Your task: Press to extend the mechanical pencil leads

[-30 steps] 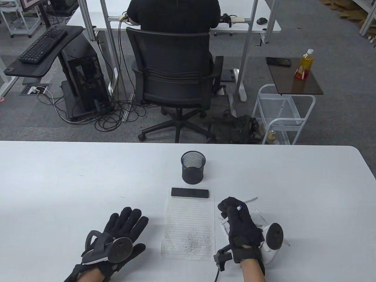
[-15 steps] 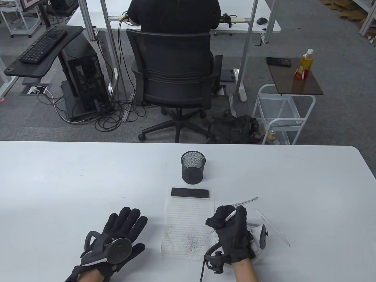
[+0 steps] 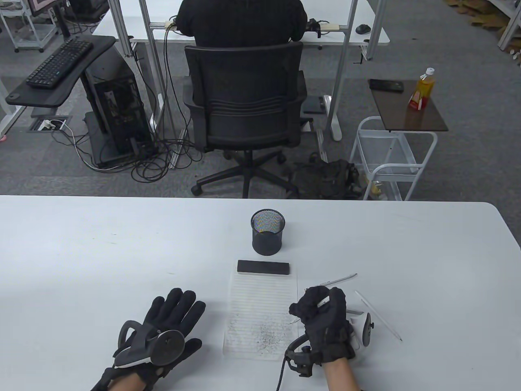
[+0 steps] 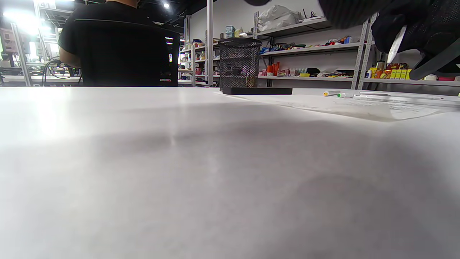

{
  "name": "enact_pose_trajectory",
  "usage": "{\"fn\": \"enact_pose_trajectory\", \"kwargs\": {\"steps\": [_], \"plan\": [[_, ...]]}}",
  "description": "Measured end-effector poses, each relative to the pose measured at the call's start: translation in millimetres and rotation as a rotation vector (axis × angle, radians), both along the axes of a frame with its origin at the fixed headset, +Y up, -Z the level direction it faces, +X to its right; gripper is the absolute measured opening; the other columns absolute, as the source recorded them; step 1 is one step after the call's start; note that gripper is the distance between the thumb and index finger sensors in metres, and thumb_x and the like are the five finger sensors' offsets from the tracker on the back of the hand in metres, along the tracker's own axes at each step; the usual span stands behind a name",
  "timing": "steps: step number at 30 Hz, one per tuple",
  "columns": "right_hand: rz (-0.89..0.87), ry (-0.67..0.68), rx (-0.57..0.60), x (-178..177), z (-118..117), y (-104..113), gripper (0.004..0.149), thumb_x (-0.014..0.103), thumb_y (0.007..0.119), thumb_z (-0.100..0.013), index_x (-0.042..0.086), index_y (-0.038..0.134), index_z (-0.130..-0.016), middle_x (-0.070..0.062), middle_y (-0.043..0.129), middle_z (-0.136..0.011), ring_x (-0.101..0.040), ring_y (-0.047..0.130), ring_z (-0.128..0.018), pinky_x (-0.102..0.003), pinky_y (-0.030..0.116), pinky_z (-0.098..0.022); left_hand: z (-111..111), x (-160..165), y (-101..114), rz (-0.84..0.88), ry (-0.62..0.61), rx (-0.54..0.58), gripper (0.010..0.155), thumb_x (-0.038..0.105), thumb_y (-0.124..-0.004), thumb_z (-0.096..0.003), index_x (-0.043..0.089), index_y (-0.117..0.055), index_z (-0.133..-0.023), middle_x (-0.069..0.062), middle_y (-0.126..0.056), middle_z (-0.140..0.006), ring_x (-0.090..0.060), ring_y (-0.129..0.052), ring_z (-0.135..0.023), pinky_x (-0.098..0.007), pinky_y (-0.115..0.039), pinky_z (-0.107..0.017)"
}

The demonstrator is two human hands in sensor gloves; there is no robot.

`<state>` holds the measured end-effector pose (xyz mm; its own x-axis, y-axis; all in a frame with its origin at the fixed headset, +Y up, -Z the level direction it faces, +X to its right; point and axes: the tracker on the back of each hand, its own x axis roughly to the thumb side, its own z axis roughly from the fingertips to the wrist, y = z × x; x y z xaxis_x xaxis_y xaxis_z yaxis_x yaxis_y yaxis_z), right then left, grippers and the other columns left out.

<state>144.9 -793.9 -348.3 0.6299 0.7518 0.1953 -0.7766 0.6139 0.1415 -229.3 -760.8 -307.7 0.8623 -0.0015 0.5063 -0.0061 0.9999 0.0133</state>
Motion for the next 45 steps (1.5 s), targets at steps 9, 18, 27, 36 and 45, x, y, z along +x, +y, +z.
{"fn": "enact_pose_trajectory", "kwargs": {"steps": [9, 18, 27, 36, 45], "plan": [[0.003, 0.017, 0.001, -0.3, -1.3, -2.2, 0.063, 0.058, 0.059, -0.06, 0.003, 0.088, -0.071, -0.013, 0.087, -0.048, -0.039, 0.084, -0.04, -0.07, 0.07, -0.047, -0.7, -0.4, -0.3, 0.006, 0.002, -0.001, 0.083, 0.061, -0.067, -0.0463, 0.027, -0.036, -0.115, -0.011, -0.031, -0.121, -0.045, -0.031, -0.113, -0.066, -0.036, -0.076], [0.011, 0.007, -0.012, -0.8, -1.4, -3.8, 0.063, 0.058, 0.058, -0.06, 0.003, 0.088, -0.07, -0.013, 0.087, -0.048, -0.039, 0.085, -0.039, -0.069, 0.07, -0.047, -1.2, -1.3, -0.6, 0.003, 0.005, -0.005, 0.083, 0.061, -0.067, -0.0462, 0.027, -0.036, -0.115, -0.011, -0.031, -0.121, -0.045, -0.032, -0.113, -0.066, -0.037, -0.076], [-0.003, -0.011, -0.009, -1.5, -1.2, -5.8, 0.068, 0.064, 0.057, -0.058, 0.004, 0.088, -0.07, -0.012, 0.087, -0.048, -0.038, 0.085, -0.039, -0.068, 0.071, -0.047, -1.7, -1.3, -1.2, 0.003, 0.006, -0.01, 0.083, 0.061, -0.067, -0.0462, 0.027, -0.036, -0.115, -0.011, -0.031, -0.121, -0.045, -0.032, -0.113, -0.066, -0.037, -0.076], [0.092, -0.008, -0.037, -3.0, -1.1, -9.0, 0.067, 0.063, 0.058, -0.059, 0.004, 0.088, -0.07, -0.012, 0.088, -0.047, -0.037, 0.085, -0.038, -0.067, 0.071, -0.046, -1.7, -1.1, -1.8, -0.002, 0.006, -0.013, 0.083, 0.061, -0.067, -0.0463, 0.027, -0.036, -0.115, -0.011, -0.031, -0.121, -0.045, -0.032, -0.113, -0.066, -0.037, -0.076], [0.155, -0.023, -0.058, -1.0, -2.4, -11.1, 0.057, 0.053, 0.06, -0.06, 0.004, 0.089, -0.067, -0.012, 0.088, -0.044, -0.038, 0.085, -0.035, -0.068, 0.072, -0.044, -1.6, -1.2, -1.7, -0.004, 0.006, -0.014, 0.083, 0.061, -0.067, -0.0463, 0.027, -0.036, -0.115, -0.011, -0.031, -0.121, -0.045, -0.032, -0.113, -0.066, -0.037, -0.076]]}}
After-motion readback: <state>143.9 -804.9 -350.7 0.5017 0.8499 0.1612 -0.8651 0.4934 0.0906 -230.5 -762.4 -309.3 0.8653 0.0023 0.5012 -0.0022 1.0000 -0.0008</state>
